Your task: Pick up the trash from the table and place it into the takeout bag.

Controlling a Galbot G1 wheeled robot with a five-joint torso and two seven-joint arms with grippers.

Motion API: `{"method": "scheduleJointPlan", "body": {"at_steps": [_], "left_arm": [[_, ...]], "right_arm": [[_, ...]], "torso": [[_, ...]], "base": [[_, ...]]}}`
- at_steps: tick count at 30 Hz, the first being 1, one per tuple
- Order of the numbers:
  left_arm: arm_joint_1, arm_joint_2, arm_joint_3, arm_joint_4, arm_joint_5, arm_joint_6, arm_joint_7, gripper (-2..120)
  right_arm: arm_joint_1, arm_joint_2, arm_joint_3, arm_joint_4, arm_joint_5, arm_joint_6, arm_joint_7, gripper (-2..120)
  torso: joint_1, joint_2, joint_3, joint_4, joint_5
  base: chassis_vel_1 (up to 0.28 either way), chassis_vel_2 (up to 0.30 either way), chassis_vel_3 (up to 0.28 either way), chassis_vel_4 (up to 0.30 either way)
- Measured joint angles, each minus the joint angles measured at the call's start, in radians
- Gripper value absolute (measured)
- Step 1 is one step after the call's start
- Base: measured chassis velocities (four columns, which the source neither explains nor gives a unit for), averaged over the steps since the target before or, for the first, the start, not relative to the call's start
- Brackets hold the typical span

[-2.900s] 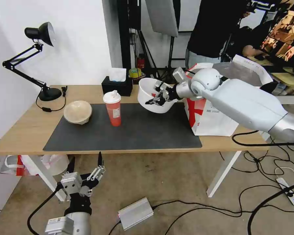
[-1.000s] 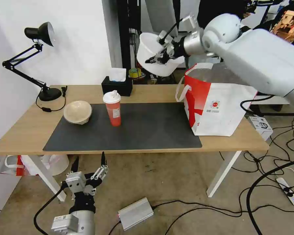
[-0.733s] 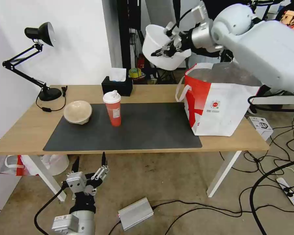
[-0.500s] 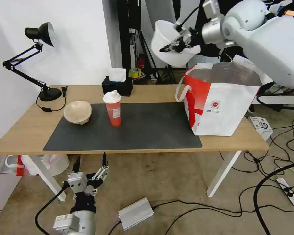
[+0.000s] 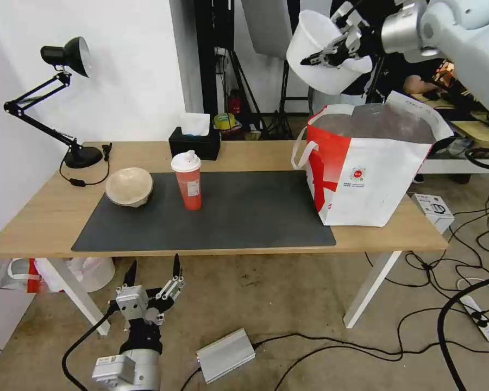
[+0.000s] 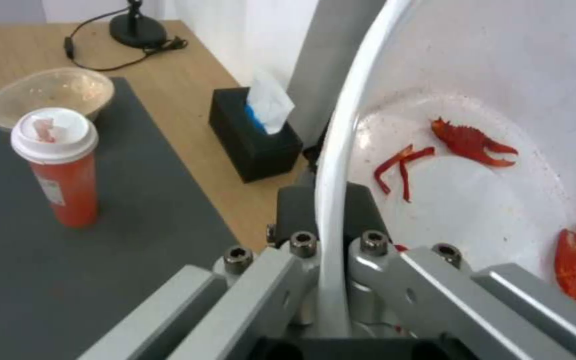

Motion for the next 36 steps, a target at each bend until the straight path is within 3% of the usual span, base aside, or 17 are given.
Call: {"method": "scheduleJointPlan", "body": {"at_steps": [14, 36], "left_arm": [[0.001, 0.007, 0.008, 0.006, -0.001, 0.001, -0.001, 95], [0.009, 0.005, 0.023, 0.010, 0.006, 0.001, -0.002, 95]], "right_arm": [[-0.013, -0.084, 0.017, -0.014, -0.001, 0.014, -0.017, 0], [-0.125, -0.198, 0.056, 0.073, 0.000, 0.015, -0.013, 0]], "torso": [[0.000, 0.000, 0.000, -0.0001, 0.0001], [0.000, 0.000, 0.000, 0.0000, 0.0000]], "base": [[0.000, 0.000, 0.000, 0.000], [0.000, 0.000, 0.000, 0.000]]}}
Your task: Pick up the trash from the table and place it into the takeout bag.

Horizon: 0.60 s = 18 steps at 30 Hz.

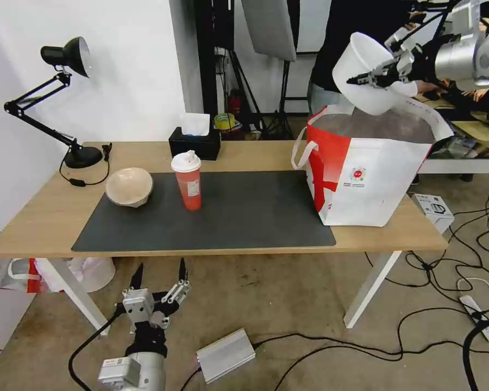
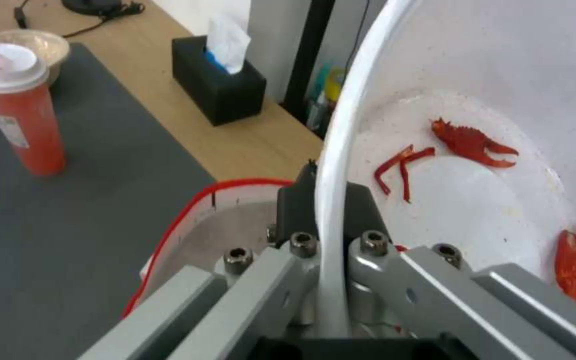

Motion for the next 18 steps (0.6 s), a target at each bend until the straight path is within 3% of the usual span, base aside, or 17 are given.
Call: {"method": "scheduleJointPlan", "body": {"at_steps": [18], "left_arm": [[-0.001, -0.002, -0.002, 0.001, 0.001, 0.000, -0.002, 95]], "right_arm": [[-0.163, -0.068, 0.083, 0.094, -0.004, -0.007, 0.029, 0]], "torso": [[0.000, 0.000, 0.000, -0.0001, 0.0001]], "base": [[0.000, 0.000, 0.000, 0.000]]}}
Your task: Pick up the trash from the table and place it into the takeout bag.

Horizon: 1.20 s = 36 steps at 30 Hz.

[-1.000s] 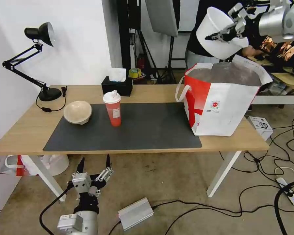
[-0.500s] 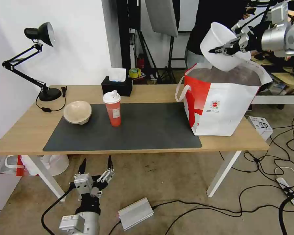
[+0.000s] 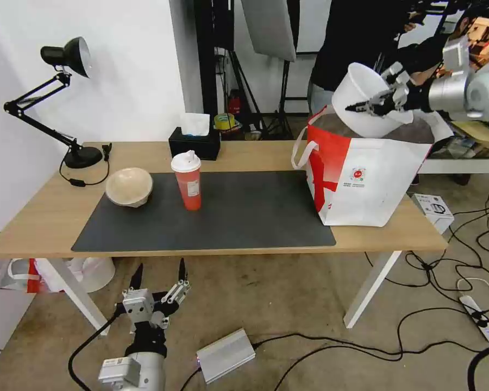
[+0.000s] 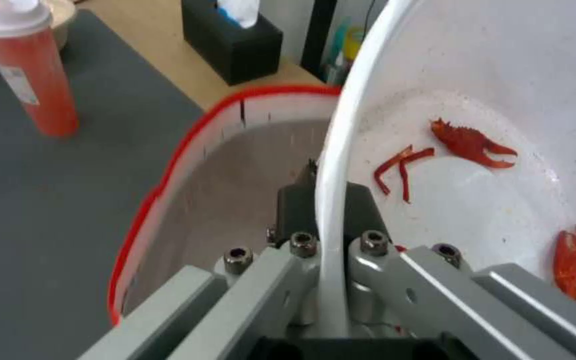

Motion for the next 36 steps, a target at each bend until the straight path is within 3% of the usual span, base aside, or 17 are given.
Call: {"method": "scheduleJointPlan", "body": {"at_steps": [29, 36], "left_arm": [[0.006, -0.008, 0.025, 0.009, 0.019, -0.002, -0.002, 95], [0.010, -0.009, 0.028, 0.009, 0.019, -0.002, -0.003, 95]], "right_arm": [[-0.154, -0.010, 0.108, 0.009, 0.015, 0.010, 0.034, 0], [-0.151, -0.002, 0.119, 0.018, 0.034, 0.018, 0.048, 25]], "torso": [[0.000, 0.000, 0.000, 0.0000, -0.0001], [0.000, 0.000, 0.000, 0.0000, -0.0001]], "base": [[0.000, 0.000, 0.000, 0.000], [0.000, 0.000, 0.000, 0.000]]}}
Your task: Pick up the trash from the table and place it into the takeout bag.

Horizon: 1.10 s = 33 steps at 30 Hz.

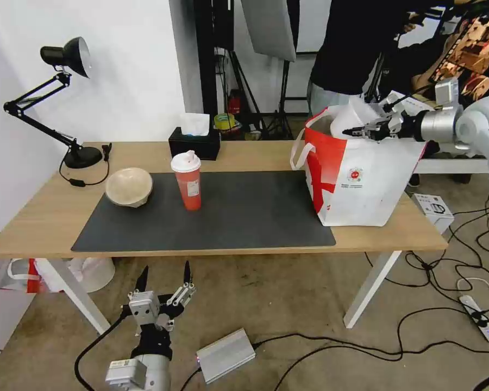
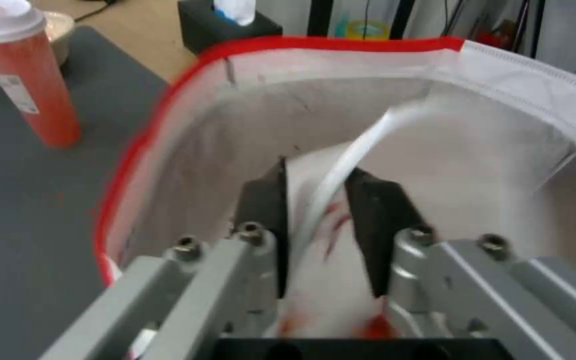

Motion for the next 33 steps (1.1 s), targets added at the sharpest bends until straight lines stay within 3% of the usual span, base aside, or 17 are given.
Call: {"method": "scheduleJointPlan", "body": {"at_steps": [10, 12, 14, 17, 20, 33], "left_arm": [[-0.001, 0.008, 0.001, 0.006, 0.007, -0.003, 0.000, 95], [-0.001, 0.008, 0.001, 0.006, 0.007, -0.003, -0.001, 95], [-0.001, 0.008, 0.002, 0.006, 0.007, -0.003, -0.001, 95], [0.000, 0.007, 0.004, 0.006, 0.007, -0.003, -0.001, 95], [0.000, 0.006, 0.009, 0.007, 0.008, -0.004, -0.001, 95], [-0.003, 0.000, -0.008, 0.002, 0.003, -0.006, -0.002, 95]], "right_arm": [[0.000, -0.030, 0.006, 0.067, -0.003, 0.000, 0.004, 61], [0.000, -0.031, 0.006, 0.069, -0.004, 0.000, 0.004, 64], [0.004, -0.038, 0.006, 0.071, -0.004, 0.000, 0.004, 76], [0.004, -0.041, 0.006, 0.070, -0.005, 0.000, 0.004, 83], [0.003, -0.051, 0.006, 0.068, -0.006, 0.003, 0.005, 97], [-0.101, -0.098, 0.122, 0.130, 0.023, 0.052, 0.070, 100]], "torso": [[0.000, 0.000, 0.000, -0.0001, 0.0000], [0.000, 0.000, 0.000, -0.0001, 0.0000], [0.000, 0.000, 0.000, 0.0000, 0.0000], [0.000, 0.000, 0.000, 0.0000, 0.0000], [0.000, 0.000, 0.000, 0.0000, 0.0000], [0.000, 0.000, 0.000, 0.0000, 0.0001]], "base": [[0.000, 0.000, 0.000, 0.000], [0.000, 0.000, 0.000, 0.000], [0.000, 0.000, 0.000, 0.000], [0.000, 0.000, 0.000, 0.000], [0.000, 0.000, 0.000, 0.000], [0.000, 0.000, 0.000, 0.000]]}}
